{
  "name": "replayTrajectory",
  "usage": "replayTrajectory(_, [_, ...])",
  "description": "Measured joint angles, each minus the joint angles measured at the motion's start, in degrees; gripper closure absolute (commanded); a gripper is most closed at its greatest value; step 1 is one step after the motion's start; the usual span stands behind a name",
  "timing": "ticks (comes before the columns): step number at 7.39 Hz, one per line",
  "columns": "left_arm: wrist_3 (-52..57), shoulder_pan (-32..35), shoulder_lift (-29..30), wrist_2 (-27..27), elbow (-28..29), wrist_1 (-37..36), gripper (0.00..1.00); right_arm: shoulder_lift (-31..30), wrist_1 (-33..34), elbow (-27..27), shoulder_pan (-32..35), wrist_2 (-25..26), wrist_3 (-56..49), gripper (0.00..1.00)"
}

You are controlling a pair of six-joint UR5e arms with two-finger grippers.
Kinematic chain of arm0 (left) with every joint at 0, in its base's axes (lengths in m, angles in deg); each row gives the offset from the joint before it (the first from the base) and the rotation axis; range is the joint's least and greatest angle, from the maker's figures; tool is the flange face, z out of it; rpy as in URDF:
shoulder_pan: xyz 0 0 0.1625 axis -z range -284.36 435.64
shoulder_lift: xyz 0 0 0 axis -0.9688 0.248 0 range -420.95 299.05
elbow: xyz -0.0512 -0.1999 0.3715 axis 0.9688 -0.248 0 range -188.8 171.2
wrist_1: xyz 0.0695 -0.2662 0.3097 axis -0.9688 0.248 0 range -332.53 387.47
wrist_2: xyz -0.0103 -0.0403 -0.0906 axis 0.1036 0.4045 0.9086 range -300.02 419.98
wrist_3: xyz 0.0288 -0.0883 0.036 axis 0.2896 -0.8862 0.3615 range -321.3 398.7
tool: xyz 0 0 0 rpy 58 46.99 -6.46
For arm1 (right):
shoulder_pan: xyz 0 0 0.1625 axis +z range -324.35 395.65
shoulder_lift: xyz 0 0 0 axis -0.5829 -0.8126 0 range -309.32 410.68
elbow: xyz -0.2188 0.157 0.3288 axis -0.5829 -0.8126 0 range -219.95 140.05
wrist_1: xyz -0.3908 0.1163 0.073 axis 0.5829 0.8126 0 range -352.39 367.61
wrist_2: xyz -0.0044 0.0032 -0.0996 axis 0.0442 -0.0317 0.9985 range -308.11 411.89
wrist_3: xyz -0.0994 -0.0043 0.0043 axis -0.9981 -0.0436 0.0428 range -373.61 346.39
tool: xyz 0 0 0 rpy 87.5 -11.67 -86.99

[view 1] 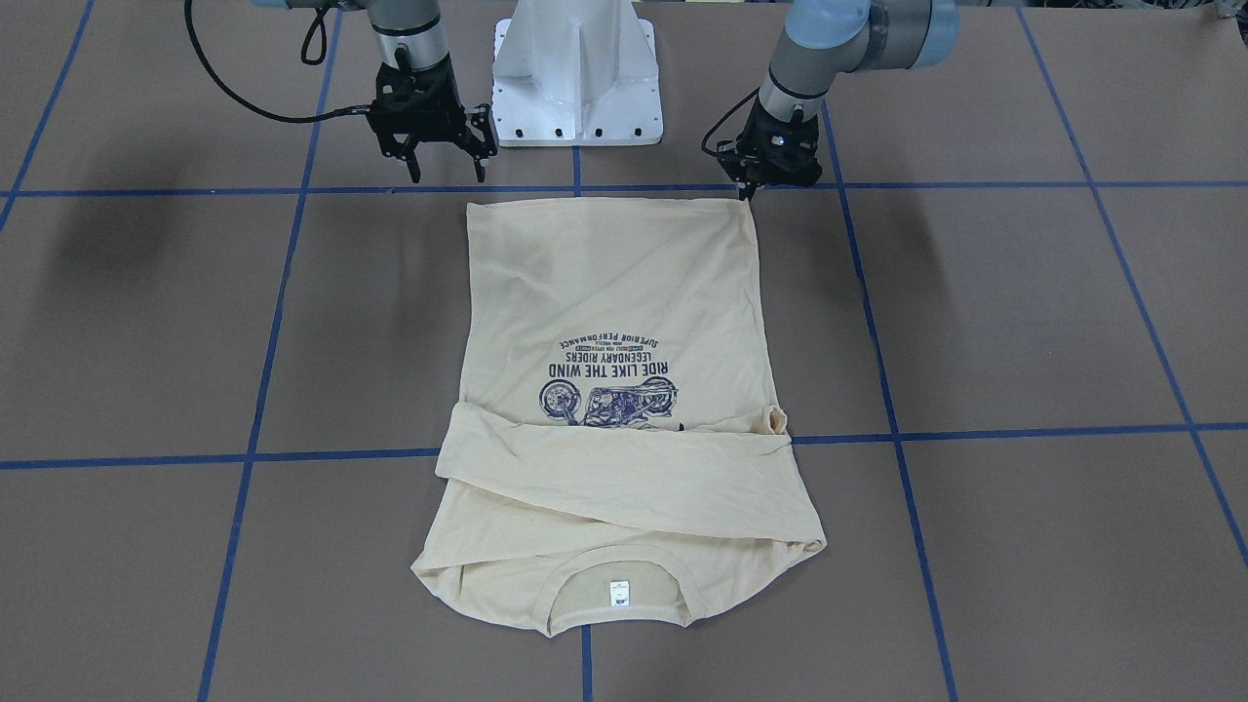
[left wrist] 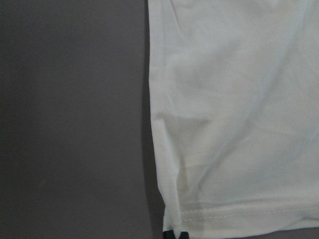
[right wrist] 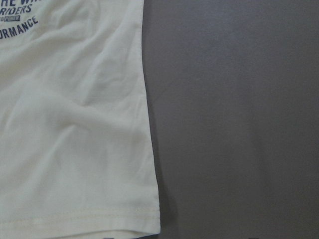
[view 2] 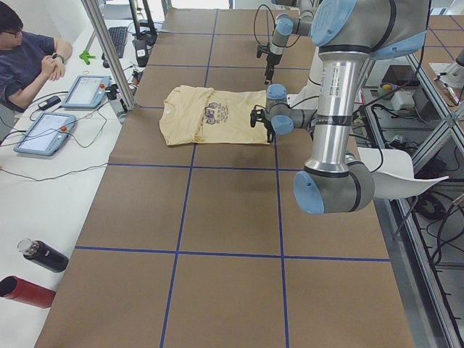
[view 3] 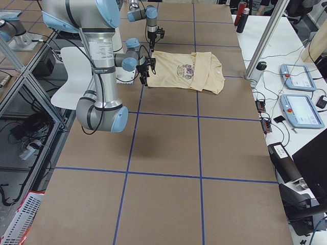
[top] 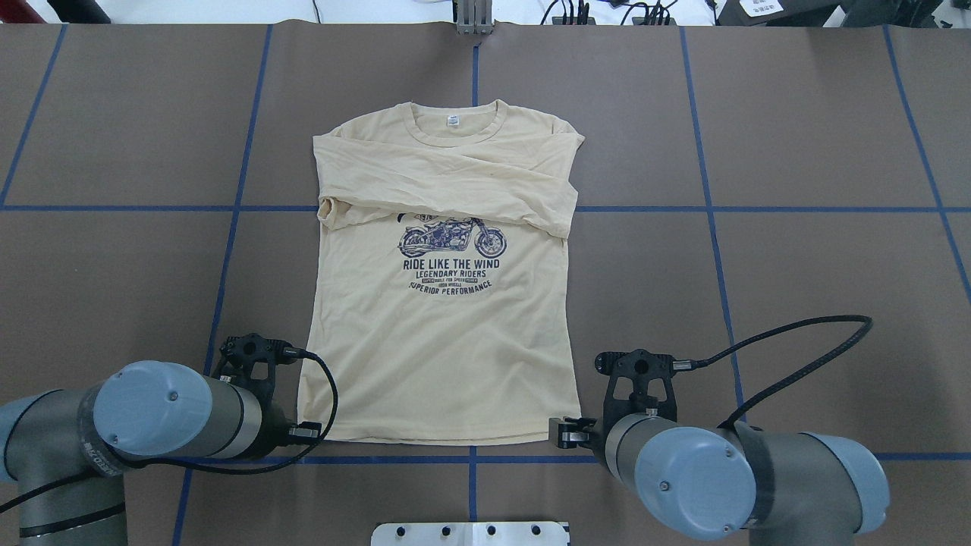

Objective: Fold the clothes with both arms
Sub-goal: 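Align both grippers on the near hem corners and grasp the hem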

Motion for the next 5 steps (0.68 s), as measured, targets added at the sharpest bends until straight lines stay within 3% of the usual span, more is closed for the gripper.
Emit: replayTrajectory(5, [0.0, 0.0, 0.02, 0.09, -0.29, 0.07, 1.0, 2.11, -5.59, -5.88, -0.35, 0.87, -0.06, 0.48])
